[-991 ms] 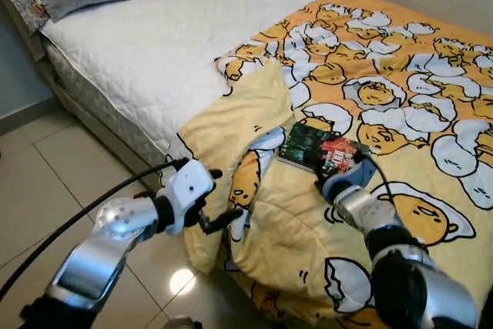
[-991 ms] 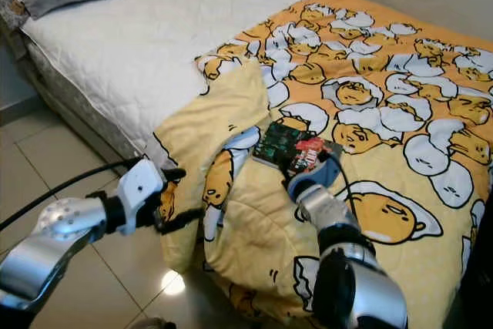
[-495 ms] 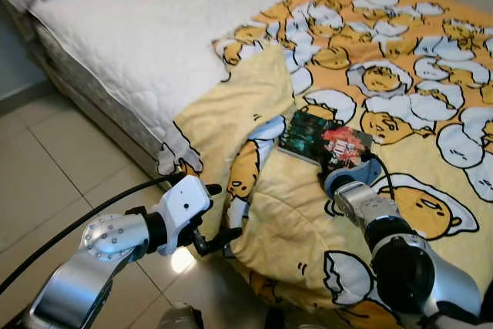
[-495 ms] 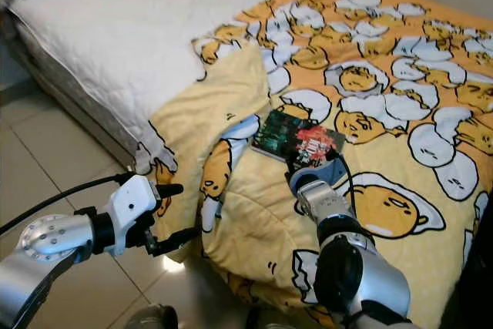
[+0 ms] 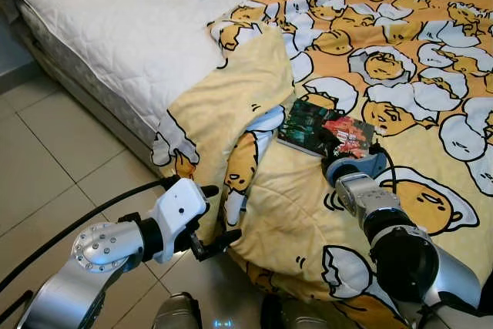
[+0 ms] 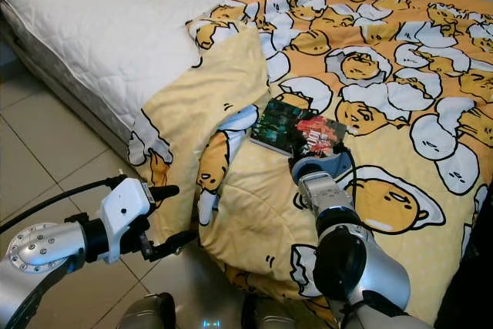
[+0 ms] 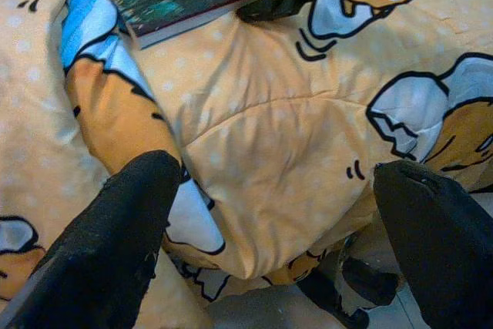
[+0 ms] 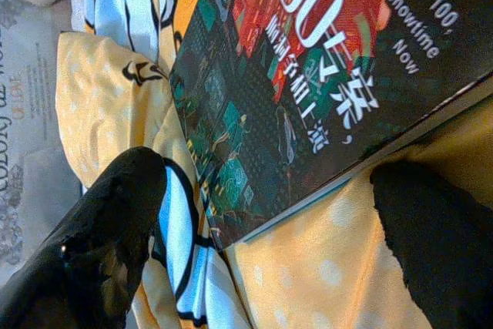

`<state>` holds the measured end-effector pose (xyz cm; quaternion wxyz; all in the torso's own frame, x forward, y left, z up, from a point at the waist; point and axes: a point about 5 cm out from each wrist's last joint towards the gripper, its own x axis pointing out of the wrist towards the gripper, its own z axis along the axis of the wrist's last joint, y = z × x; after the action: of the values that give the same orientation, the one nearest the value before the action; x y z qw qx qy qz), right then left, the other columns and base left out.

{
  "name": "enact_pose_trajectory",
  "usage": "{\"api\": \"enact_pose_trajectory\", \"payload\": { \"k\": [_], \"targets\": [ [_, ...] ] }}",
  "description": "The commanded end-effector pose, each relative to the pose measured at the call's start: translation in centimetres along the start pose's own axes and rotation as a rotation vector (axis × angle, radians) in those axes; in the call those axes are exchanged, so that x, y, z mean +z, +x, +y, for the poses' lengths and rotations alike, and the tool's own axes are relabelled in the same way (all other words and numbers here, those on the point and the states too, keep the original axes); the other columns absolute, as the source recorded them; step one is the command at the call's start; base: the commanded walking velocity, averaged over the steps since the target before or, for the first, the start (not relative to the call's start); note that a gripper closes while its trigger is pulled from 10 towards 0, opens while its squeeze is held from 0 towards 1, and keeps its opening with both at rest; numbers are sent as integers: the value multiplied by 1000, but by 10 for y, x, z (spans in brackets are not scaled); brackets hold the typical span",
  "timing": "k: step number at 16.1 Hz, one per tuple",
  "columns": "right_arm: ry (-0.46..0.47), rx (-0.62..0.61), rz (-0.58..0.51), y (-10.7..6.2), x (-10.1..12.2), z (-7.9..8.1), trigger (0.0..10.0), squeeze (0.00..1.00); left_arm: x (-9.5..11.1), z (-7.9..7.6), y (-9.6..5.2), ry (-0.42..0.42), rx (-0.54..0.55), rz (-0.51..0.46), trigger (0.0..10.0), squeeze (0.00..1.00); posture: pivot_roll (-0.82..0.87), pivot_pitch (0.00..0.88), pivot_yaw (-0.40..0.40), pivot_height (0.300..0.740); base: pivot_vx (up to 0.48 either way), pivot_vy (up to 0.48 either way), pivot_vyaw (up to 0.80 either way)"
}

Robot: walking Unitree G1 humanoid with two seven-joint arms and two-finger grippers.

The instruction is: Clean up the room

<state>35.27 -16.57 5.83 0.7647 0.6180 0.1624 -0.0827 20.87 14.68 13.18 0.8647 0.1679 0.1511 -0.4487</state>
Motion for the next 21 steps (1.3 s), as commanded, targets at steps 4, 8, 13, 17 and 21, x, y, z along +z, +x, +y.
{"api": "enact_pose_trajectory", "payload": {
  "k": [4,8,13,17,21],
  "targets": [
    [3,-17,-46,0,8,0,10000,0,4,-4,-3,9,-12,-6,10000,624,110,187,-89,740,0,0,0],
    [-112,-136,-10,-4,-2,-20,10000,0,6,-4,0,20,-21,0,10000,624,113,200,-93,740,0,0,0],
    [-19,-57,-66,-1,1,-9,10000,0,0,-10,-7,9,-17,20,10000,624,127,222,-103,740,0,0,0],
    [105,126,-130,3,17,20,10000,0,4,-9,-3,12,-17,5,10000,624,115,214,-102,740,0,0,0],
    [98,148,-138,3,24,24,10000,0,5,-9,0,15,-19,-3,10000,624,111,212,-109,740,0,0,0]
  ]
}}
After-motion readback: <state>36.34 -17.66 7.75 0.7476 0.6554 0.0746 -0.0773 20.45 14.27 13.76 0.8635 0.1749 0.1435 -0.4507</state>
